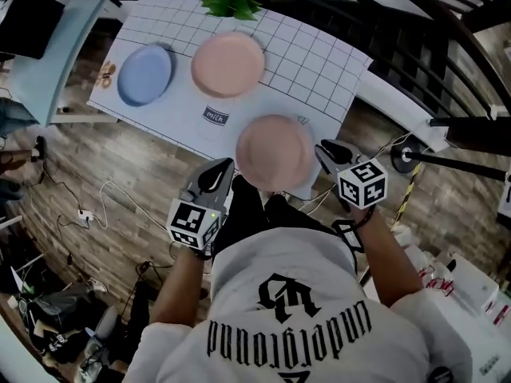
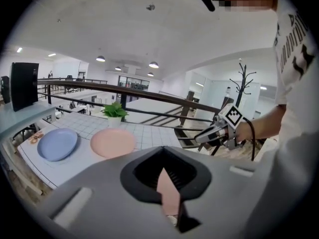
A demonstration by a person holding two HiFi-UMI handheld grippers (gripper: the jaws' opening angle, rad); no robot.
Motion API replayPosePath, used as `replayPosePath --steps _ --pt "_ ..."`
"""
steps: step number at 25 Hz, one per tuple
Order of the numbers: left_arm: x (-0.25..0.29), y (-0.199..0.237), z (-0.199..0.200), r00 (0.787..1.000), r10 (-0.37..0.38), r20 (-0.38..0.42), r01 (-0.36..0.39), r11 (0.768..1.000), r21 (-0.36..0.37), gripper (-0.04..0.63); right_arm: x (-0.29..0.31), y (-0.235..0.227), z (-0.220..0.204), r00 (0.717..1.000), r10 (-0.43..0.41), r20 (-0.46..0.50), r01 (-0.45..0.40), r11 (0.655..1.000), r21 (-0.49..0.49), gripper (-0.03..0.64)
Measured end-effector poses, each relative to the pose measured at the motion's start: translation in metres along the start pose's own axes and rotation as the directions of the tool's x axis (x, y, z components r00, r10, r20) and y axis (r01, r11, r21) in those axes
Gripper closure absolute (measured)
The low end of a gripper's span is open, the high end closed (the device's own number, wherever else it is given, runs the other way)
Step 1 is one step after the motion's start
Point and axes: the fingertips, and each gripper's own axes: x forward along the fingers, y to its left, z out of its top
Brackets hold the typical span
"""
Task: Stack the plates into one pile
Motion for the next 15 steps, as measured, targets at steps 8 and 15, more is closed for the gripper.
replayPosePath --steps 8,15 --pt "0.035 0.024 -0.038 0.995 -0.042 -0.095 0.041 0.999 -0.013 0.546 0.045 -0.035 -0.049 0.987 -0.019 -0.163 0.037 0.994 0.105 0.535" --pt "0.049 0.036 -0.064 0.989 -0.067 -0.129 0.055 0.994 -0.093 0.546 0.060 -0.052 -0.096 0.958 -0.020 -0.286 0.074 0.981 0.178 0.535"
